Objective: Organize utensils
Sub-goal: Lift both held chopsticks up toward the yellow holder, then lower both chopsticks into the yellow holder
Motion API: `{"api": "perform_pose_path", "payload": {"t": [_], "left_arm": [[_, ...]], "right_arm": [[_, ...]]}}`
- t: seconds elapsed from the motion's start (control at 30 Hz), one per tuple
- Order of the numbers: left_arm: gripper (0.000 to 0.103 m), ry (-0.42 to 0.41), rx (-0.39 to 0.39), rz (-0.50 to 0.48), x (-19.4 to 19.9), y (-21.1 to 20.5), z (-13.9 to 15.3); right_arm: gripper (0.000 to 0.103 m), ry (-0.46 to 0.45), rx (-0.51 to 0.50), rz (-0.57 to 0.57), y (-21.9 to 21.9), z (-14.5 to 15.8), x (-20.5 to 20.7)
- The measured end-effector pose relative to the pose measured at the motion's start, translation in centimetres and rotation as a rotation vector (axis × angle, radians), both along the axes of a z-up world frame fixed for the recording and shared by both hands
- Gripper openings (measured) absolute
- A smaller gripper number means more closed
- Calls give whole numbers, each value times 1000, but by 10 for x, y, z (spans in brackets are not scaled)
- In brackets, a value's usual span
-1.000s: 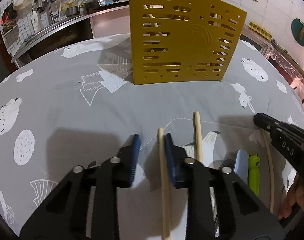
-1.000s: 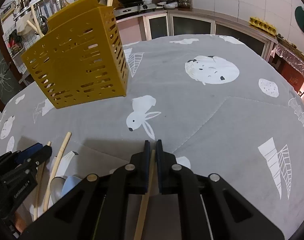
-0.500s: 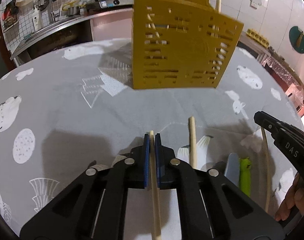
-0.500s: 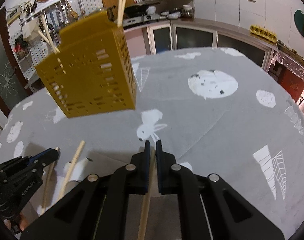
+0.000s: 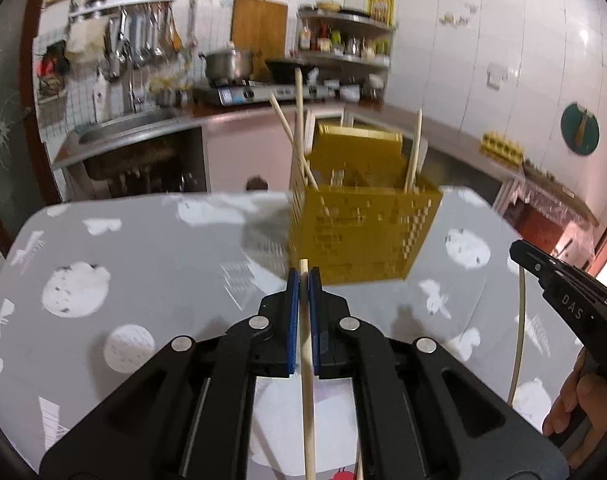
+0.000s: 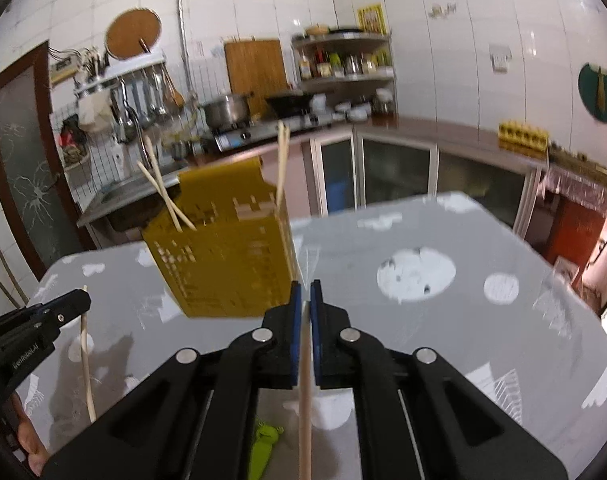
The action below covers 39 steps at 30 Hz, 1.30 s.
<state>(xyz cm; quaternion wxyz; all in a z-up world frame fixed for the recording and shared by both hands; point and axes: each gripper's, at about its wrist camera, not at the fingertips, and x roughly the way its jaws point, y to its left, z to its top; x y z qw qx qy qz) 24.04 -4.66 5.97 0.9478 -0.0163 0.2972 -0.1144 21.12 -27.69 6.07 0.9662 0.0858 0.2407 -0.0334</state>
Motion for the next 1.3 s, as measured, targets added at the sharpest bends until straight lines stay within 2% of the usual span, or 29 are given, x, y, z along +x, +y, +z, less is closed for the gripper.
{"api": "perform_pose_path", "payload": {"t": [0.23, 0.4, 0.83, 1.3], "left_arm": [[3, -132, -16, 39, -22, 18, 27], [3, -177, -21, 51, -31, 27, 33], [3, -250, -26, 53, -46, 33, 43], [3, -291, -50, 52, -43, 35, 59]], "right_arm": [[5, -141, -52, -3, 6, 33, -23], [5, -193, -63, -8, 6, 42, -30], [5, -266, -74, -16, 7, 49, -41], [5, -299, -88, 2, 12, 60, -30]]}}
